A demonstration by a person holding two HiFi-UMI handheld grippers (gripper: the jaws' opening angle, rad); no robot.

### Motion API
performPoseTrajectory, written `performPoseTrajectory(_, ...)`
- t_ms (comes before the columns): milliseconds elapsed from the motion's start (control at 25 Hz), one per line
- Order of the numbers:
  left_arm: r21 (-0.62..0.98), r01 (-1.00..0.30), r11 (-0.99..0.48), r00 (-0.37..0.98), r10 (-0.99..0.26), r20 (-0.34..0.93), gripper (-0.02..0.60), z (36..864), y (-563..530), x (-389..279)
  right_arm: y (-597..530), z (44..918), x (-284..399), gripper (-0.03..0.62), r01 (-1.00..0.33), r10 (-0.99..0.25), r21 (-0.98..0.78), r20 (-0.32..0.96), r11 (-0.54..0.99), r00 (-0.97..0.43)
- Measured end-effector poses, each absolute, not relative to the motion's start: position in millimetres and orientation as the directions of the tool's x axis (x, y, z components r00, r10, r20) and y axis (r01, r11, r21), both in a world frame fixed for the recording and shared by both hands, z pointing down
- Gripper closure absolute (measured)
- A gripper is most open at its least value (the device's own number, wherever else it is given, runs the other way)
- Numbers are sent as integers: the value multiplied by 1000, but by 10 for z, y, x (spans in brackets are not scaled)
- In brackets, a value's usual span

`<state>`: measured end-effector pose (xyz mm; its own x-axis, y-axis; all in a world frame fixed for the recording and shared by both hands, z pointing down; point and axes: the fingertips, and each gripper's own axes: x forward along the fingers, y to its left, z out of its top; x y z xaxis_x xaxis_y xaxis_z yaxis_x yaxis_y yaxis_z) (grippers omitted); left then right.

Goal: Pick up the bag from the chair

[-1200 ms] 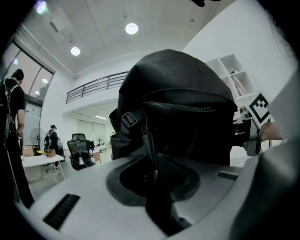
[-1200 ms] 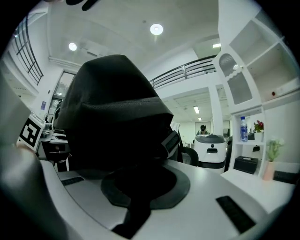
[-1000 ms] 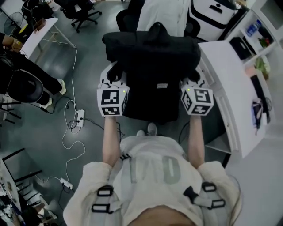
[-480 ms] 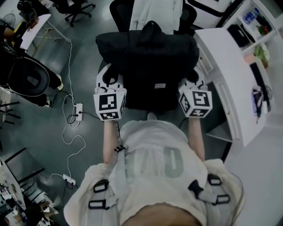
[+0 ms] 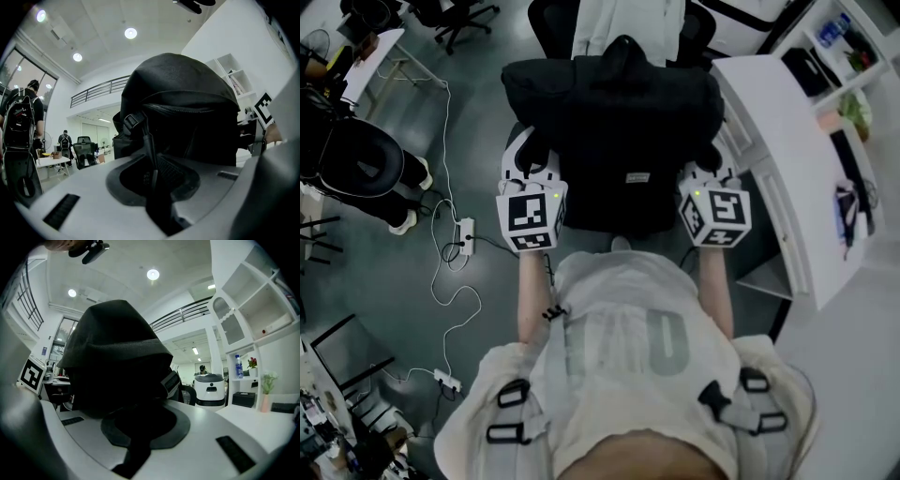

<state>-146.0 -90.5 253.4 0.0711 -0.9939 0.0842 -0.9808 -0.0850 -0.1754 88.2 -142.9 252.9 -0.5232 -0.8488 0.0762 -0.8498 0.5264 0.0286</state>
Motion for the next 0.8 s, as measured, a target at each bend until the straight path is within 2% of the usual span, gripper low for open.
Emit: performPoseTrajectory(800, -126, -989, -81, 68, -992, 106, 517, 2623, -1080, -1461, -1572, 2565, 875, 568, -840, -839, 30, 72, 542, -539)
